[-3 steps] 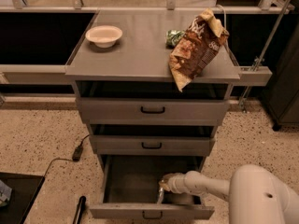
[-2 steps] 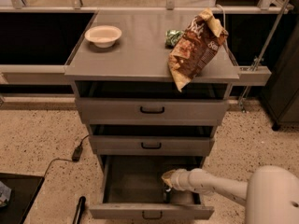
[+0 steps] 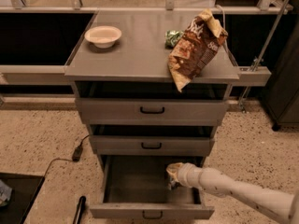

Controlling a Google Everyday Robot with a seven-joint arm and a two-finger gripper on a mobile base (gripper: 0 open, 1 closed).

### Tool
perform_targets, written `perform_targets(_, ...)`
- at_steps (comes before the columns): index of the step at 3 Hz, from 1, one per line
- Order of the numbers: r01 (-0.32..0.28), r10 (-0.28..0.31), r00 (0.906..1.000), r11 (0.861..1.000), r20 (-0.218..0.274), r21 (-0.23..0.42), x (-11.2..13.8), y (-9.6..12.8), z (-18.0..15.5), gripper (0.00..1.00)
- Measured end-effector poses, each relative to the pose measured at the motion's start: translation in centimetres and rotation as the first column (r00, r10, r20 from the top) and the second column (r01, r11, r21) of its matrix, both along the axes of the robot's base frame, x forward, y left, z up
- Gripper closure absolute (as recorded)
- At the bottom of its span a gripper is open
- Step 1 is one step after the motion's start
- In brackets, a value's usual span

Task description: Pick redbull can from bottom drawer and place on counter

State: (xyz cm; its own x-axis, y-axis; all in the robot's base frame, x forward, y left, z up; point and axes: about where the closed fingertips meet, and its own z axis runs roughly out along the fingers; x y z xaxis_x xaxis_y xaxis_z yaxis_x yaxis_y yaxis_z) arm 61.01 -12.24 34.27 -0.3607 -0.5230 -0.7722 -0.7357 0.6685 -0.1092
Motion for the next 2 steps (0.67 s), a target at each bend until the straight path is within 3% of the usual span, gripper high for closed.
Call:
perform_targets(1,-0.015,0.014,0.9977,1.0,0.066,0.011,-1.3,-0.4,4.1,1.0)
perform_targets(2,-0.025,0.018,0.9876,0.999,0.156,0.043,-2.5,-1.1,9.9,1.0)
